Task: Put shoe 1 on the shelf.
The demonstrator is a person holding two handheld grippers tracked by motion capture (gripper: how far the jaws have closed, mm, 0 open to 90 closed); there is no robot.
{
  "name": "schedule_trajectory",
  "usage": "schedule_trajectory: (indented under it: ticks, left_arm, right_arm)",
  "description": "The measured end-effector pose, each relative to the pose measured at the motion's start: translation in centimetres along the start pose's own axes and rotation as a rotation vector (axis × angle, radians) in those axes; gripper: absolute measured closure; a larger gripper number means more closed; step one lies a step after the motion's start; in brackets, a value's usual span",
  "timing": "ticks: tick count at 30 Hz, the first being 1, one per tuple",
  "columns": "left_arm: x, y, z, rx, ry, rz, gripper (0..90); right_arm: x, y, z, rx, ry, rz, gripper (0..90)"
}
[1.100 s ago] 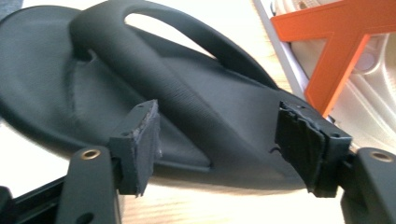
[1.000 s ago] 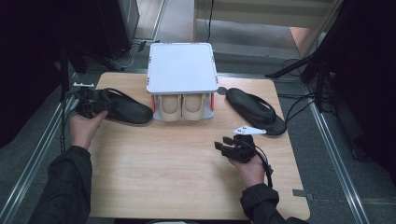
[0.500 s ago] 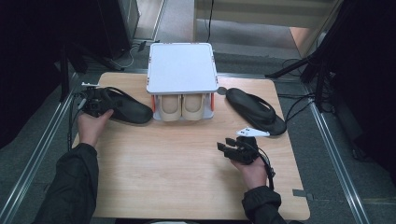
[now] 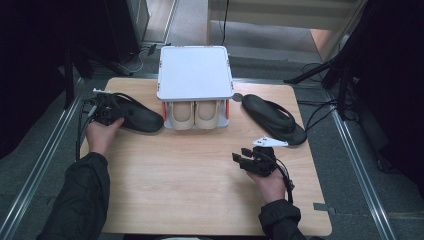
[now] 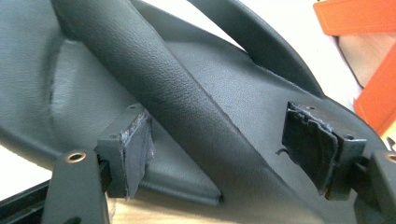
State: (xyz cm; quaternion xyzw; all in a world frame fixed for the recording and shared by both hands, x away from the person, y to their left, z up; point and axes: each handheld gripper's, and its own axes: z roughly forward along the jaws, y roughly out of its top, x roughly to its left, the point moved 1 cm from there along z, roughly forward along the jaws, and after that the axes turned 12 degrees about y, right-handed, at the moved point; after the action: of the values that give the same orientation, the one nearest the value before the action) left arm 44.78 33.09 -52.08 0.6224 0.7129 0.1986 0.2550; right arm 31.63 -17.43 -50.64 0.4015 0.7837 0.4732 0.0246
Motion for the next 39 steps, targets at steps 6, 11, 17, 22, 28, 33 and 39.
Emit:
schedule_trajectory:
  ticks: [6,11,17,22,28,33,39]
  left_arm:
    - [-0.2,0.2,0.3,-0.013,0.038,0.019,33.8]
    - [0.3,0.2,0.2,-0.003,0.023,0.022,44.3]
    - [0.5,0.2,0.0,0.008,0.011,0.017,49.9]
    - [0.9,0.3,-0.2,0.016,-0.004,0.003,59.5]
    - [1.1,0.3,-0.4,0.026,-0.016,-0.004,68.2]
    - [1.3,0.5,-0.8,0.029,-0.04,-0.024,70.1]
    - [1.8,0.6,-1.7,0.032,-0.079,-0.031,70.4]
  right_arm:
    - [-0.1,0.0,0.0,-0.001,-0.004,0.0,54.2]
    - [-0.1,0.0,-0.1,-0.001,-0.007,-0.001,54.2]
    - [-0.1,0.0,-0.1,-0.002,-0.01,-0.004,54.2]
    - [-0.1,0.0,-0.2,-0.005,-0.01,-0.004,54.1]
    - [-0.1,0.0,-0.2,-0.003,-0.013,-0.007,54.1]
    - [-0.1,0.0,-0.2,-0.004,-0.012,-0.008,54.0]
    - [-0.2,0.1,-0.2,-0.011,-0.008,-0.009,53.8]
